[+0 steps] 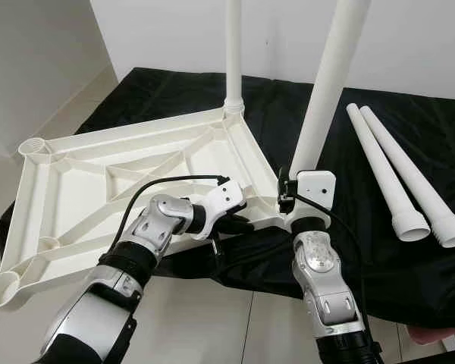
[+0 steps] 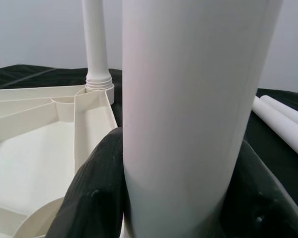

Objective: Building children table

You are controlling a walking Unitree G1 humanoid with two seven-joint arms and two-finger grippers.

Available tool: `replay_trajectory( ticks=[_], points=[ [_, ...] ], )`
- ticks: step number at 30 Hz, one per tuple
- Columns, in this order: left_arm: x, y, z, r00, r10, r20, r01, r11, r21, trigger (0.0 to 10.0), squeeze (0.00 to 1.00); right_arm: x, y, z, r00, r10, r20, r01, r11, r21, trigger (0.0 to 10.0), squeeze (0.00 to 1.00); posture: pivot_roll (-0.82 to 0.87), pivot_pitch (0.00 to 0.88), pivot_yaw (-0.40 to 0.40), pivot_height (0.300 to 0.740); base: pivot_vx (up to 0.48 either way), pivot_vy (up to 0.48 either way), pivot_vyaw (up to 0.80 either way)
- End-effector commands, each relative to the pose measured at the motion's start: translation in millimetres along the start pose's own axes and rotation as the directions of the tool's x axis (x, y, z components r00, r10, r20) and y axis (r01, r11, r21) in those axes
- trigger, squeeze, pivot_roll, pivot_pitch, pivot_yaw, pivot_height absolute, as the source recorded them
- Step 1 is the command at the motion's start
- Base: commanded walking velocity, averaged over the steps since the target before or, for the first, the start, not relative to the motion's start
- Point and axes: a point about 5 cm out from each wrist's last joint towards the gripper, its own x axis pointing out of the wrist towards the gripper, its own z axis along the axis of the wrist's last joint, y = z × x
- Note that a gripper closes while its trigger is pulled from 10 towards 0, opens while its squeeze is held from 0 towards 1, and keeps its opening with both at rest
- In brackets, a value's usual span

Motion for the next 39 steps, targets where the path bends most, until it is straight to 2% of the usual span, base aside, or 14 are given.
replay_trajectory(
  ticks=[1,14,23,33,34,35,39],
  points=[
    [-7.0,5.3,2.9,0.995,0.079,0.062,-0.078,0.997,-0.024,10.0,0.0,-9.7,-16.5,-36.1,0.981,-0.085,-0.172,0.076,0.995,-0.061,10.0,0.0,-0.15,0.152,0.081,0.74,0.0,0.0,0.0],
    [-3.2,-1.5,13.1,0.991,0.075,0.112,-0.073,0.997,-0.029,10.0,0.0,-6.8,-23.1,-37.2,0.957,-0.242,-0.162,0.229,0.969,-0.092,10.0,0.0,-0.14,0.143,0.072,0.74,0.0,0.0,0.0],
    [-5.2,-0.6,14.9,0.991,0.081,0.111,-0.078,0.997,-0.028,10.0,0.0,-6.6,-8.7,-35.4,0.951,-0.263,-0.162,0.254,0.964,-0.079,10.0,0.0,-0.13,0.147,0.071,0.74,0.0,0.0,0.0],
    [-5.7,-1.7,14.9,0.991,0.078,0.107,-0.075,0.997,-0.028,10.0,0.0,-6.9,-7.3,-32.9,0.951,-0.266,-0.155,0.261,0.964,-0.055,10.0,0.0,-0.14,0.148,0.07,0.74,0.0,0.0,0.0],
    [-5.8,-1.5,14.9,0.991,0.079,0.106,-0.076,0.997,-0.027,10.0,0.0,-6.8,-8.5,-32.6,0.952,-0.267,-0.149,0.261,0.964,-0.058,10.0,0.11,-0.14,0.148,0.07,0.74,0.0,0.0,0.0],
    [-5.6,-1.6,14.8,0.991,0.079,0.106,-0.077,0.997,-0.026,10.0,0.0,-6.9,-9.5,-32.5,0.952,-0.27,-0.144,0.264,0.963,-0.062,10.0,1.0,-0.14,0.148,0.071,0.74,0.0,0.0,0.0],
    [-5.3,-1.7,15.1,0.991,0.079,0.106,-0.076,0.997,-0.027,10.0,0.0,-6.6,-10.3,-32.4,0.955,-0.262,-0.142,0.256,0.965,-0.056,10.0,1.0,-0.14,0.147,0.069,0.74,0.0,0.0,0.0]
  ],
)
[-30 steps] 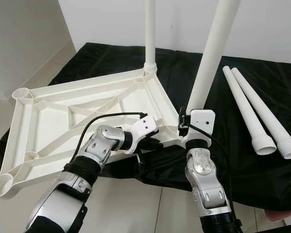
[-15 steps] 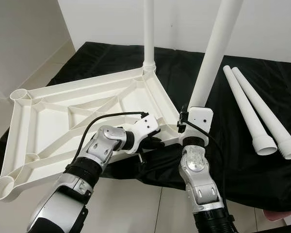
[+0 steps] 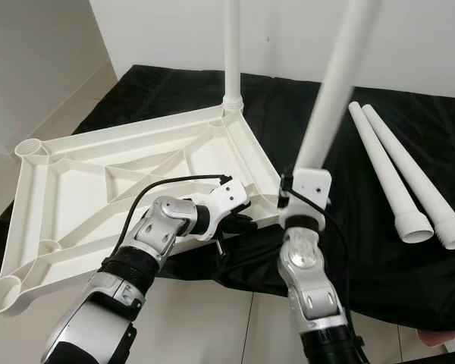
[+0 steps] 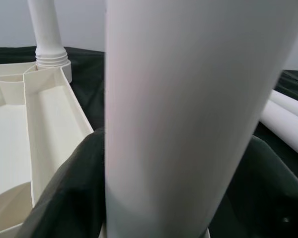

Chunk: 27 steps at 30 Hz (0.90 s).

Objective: Building children table

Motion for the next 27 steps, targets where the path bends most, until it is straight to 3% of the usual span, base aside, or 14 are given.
replay_trajectory(
  ticks=[1,14,15,16,23,24,26,27],
  points=[
    [-6.7,3.3,8.3,0.995,0.029,0.092,-0.028,1.0,-0.014,10.0,0.0,-3.1,-15.4,-21.9,0.992,-0.073,-0.101,0.07,0.997,-0.035,10.0,1.0,-0.14,0.147,0.069,0.74,0.0,0.0,0.0],
    [-7.2,3.1,7.9,0.995,0.033,0.09,-0.031,0.999,-0.018,10.0,0.0,0.4,-16.3,-16.6,0.998,-0.024,-0.056,0.022,0.999,-0.036,10.0,1.0,-0.14,0.144,0.065,0.74,0.0,0.0,0.0],
    [-7.4,2.9,7.6,0.995,0.032,0.089,-0.031,0.999,-0.017,10.0,0.0,1.1,-17.2,-16.6,0.999,-0.009,-0.053,0.007,0.999,-0.036,10.0,0.01,-0.14,0.142,0.067,0.74,0.0,0.0,0.0],
    [-7.4,2.8,7.3,0.996,0.032,0.089,-0.031,0.999,-0.018,10.0,0.0,1.6,-18.0,-16.3,0.999,0.008,-0.048,-0.01,0.999,-0.035,10.0,0.0,-0.14,0.142,0.067,0.74,0.0,0.0,0.0],
    [-7.2,2.4,6.9,0.996,0.029,0.087,-0.028,0.999,-0.016,10.0,0.0,2.5,-22.0,-16.4,0.995,0.088,-0.04,-0.088,0.996,-0.003,10.0,0.0,-0.15,0.14,0.068,0.74,0.0,0.0,0.0],
    [-6.8,2.2,6.5,0.996,0.028,0.086,-0.027,1.0,-0.015,10.0,0.0,3.2,-25.1,-17.4,0.995,0.092,-0.041,-0.092,0.996,0.001,10.0,0.41,-0.15,0.138,0.068,0.74,0.0,0.0,0.0],
    [-6.6,2.1,6.3,0.996,0.027,0.086,-0.026,1.0,-0.015,10.0,0.0,3.7,-27.3,-18.1,0.995,0.092,-0.042,-0.092,0.996,0.001,10.0,0.41,-0.15,0.138,0.068,0.74,0.0,0.0,0.0],
    [-6.4,1.9,6.2,0.996,0.026,0.085,-0.025,1.0,-0.014,10.0,0.0,3.9,-28.4,-18.4,0.994,0.104,-0.041,-0.104,0.995,0.005,10.0,1.0,-0.16,0.137,0.068,0.74,0.0,0.0,0.0]
  ],
)
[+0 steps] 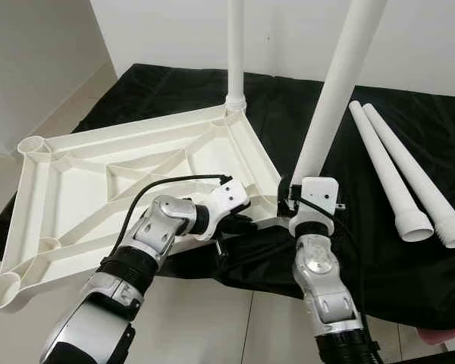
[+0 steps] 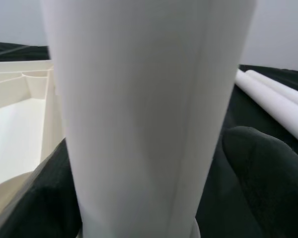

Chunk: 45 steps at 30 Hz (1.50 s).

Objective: Building children table

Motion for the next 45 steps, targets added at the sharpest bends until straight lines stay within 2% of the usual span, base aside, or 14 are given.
replay_trajectory(
  ticks=[1,4,5,6,7,12,16,23,27,32,35,36,42,45],
  points=[
    [-5.0,2.2,6.9,0.996,0.023,0.087,-0.022,1.0,-0.011,10.0,0.0,-4.3,-14.2,-16.2,0.996,-0.04,-0.077,0.04,0.999,-0.005,10.0,1.0,-0.16,0.133,0.069,0.74,0.0,0.0,0.0],
    [-4.6,1.9,6.9,0.996,0.022,0.087,-0.021,1.0,-0.01,10.0,0.0,-3.9,-13.6,-15.9,0.997,0.0,-0.074,0.0,1.0,0.005,10.0,1.0,-0.16,0.129,0.069,0.74,0.0,0.0,0.0],
    [-4.4,1.8,6.9,0.996,0.021,0.087,-0.02,1.0,-0.01,10.0,0.0,-3.8,-13.1,-15.3,0.997,0.021,-0.069,-0.02,1.0,0.01,10.0,0.87,-0.16,0.127,0.069,0.74,0.0,0.0,0.0],
    [-4.4,1.8,6.9,0.996,0.021,0.087,-0.02,1.0,-0.01,10.0,0.0,-3.8,-13.1,-15.3,0.997,0.021,-0.069,-0.02,1.0,0.01,10.0,0.87,-0.16,0.127,0.069,0.74,0.0,0.0,0.0],
    [-3.7,1.3,6.8,0.996,0.019,0.088,-0.019,1.0,-0.009,10.0,0.0,-3.9,-11.5,-12.7,0.994,0.094,-0.049,-0.092,0.995,0.043,10.0,0.0,-0.16,0.123,0.068,0.74,0.0,0.0,0.0],
    [-3.3,1.0,6.8,0.996,0.018,0.088,-0.017,1.0,-0.009,10.0,0.0,-4.0,-11.1,-9.9,0.989,0.145,-0.026,-0.143,0.988,0.057,10.0,0.0,-0.16,0.121,0.068,0.74,0.0,0.0,0.0],
    [-2.4,-0.5,5.3,0.996,0.011,0.083,-0.011,1.0,-0.007,10.0,0.0,-4.0,-13.0,-5.5,0.956,0.293,0.013,-0.293,0.949,0.117,10.0,0.0,-0.16,0.113,0.07,0.74,0.0,0.0,0.0],
    [-1.7,-1.1,4.6,0.997,0.007,0.08,-0.006,1.0,-0.005,10.0,0.0,-2.2,-15.4,0.3,0.912,0.408,0.049,-0.41,0.902,0.137,10.0,0.0,-0.17,0.116,0.069,0.74,0.0,0.0,0.0],
    [-1.2,-0.8,5.0,0.997,0.009,0.081,-0.008,1.0,-0.007,10.0,0.0,2.8,-17.3,6.0,0.865,0.496,0.071,-0.501,0.855,0.133,10.0,0.0,-0.17,0.123,0.066,0.74,0.0,0.0,0.0],
    [-1.3,-0.2,5.2,0.997,0.01,0.081,-0.009,1.0,-0.008,10.0,0.0,5.2,-18.0,7.5,0.843,0.532,0.076,-0.537,0.835,0.122,10.0,0.0,-0.17,0.126,0.067,0.74,0.0,0.0,0.0],
    [-2.1,0.3,4.9,0.997,0.01,0.079,-0.01,1.0,-0.007,10.0,0.0,8.2,-22.0,8.4,0.821,0.565,0.078,-0.57,0.813,0.117,10.0,0.0,-0.16,0.129,0.067,0.74,0.0,0.0,0.0],
    [-3.0,0.8,4.5,0.997,0.011,0.076,-0.01,1.0,-0.006,10.0,0.0,10.6,-25.8,8.8,0.8,0.596,0.074,-0.6,0.793,0.106,10.0,0.0,-0.16,0.129,0.067,0.74,0.0,0.0,0.0],
    [-3.7,1.5,4.4,0.997,0.011,0.073,-0.011,1.0,-0.004,10.0,0.0,13.3,-31.4,9.4,0.766,0.639,0.067,-0.642,0.76,0.101,10.0,0.0,-0.16,0.131,0.073,0.74,0.0,0.0,0.0],
    [-3.5,1.2,5.4,0.997,0.009,0.077,-0.009,1.0,-0.005,10.0,0.0,17.7,-40.6,10.5,0.742,0.668,0.056,-0.67,0.737,0.09,10.0,0.0,-0.16,0.135,0.07,0.74,0.0,0.0,0.0]
  ],
)
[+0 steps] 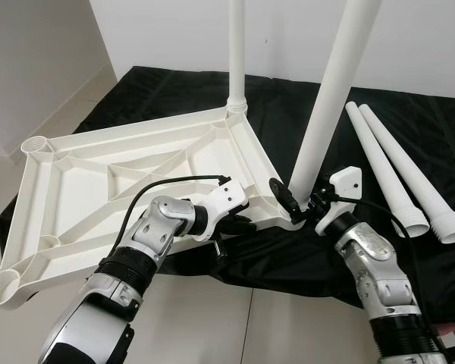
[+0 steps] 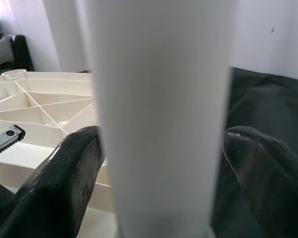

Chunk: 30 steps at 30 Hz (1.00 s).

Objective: Building children table

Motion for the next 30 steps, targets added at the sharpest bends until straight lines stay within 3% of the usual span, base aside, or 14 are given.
replay_trajectory(
  ticks=[1,15,30],
  points=[
    [-2.6,1.0,5.9,0.997,0.009,0.076,-0.009,1.0,-0.001,10.0,0.0,-1.3,-3.1,-1.8,0.999,0.041,-0.016,-0.041,0.999,0.027,10.0,0.0,-0.17,0.134,0.071,0.74,0.0,0.0,0.0],
    [-2.6,1.2,6.1,0.997,0.008,0.075,-0.007,1.0,0.0,10.0,0.0,-3.7,-8.9,-3.5,0.969,0.231,-0.081,-0.228,0.972,0.049,10.0,0.0,-0.16,0.134,0.072,0.74,0.0,0.0,0.0],
    [-4.0,3.0,6.9,0.997,0.01,0.074,-0.01,1.0,0.001,10.0,0.0,-2.6,-16.7,-2.8,0.956,0.275,-0.101,-0.272,0.961,0.048,10.0,0.0,-0.16,0.137,0.074,0.74,0.0,0.0,0.0]
  ],
)
